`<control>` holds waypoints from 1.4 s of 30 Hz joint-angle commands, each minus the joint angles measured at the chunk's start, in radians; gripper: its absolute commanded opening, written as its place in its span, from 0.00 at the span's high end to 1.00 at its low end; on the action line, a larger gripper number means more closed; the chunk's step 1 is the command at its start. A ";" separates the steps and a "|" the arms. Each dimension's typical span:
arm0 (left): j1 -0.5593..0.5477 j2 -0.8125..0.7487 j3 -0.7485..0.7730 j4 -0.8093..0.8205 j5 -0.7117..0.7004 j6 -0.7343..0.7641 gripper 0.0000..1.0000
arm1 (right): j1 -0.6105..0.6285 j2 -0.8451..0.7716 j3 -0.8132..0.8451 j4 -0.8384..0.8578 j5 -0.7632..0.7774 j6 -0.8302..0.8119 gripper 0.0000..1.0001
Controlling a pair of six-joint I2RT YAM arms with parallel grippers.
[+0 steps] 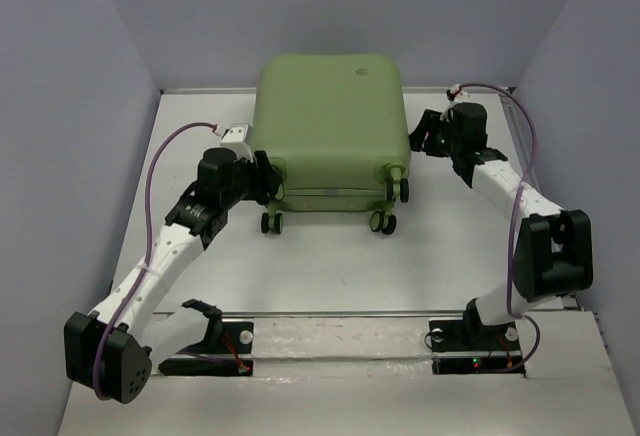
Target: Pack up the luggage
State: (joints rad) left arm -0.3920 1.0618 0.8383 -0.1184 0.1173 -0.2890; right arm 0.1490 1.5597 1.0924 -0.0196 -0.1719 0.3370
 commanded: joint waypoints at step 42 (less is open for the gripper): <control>-0.018 -0.201 -0.148 0.270 0.420 -0.332 0.94 | 0.090 -0.487 -0.944 1.088 -0.158 -0.001 0.66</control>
State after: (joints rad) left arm -0.4038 0.9298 0.6781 -0.0078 0.3958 -0.6334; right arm 0.2417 1.0534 0.1543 0.7242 -0.2943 0.3202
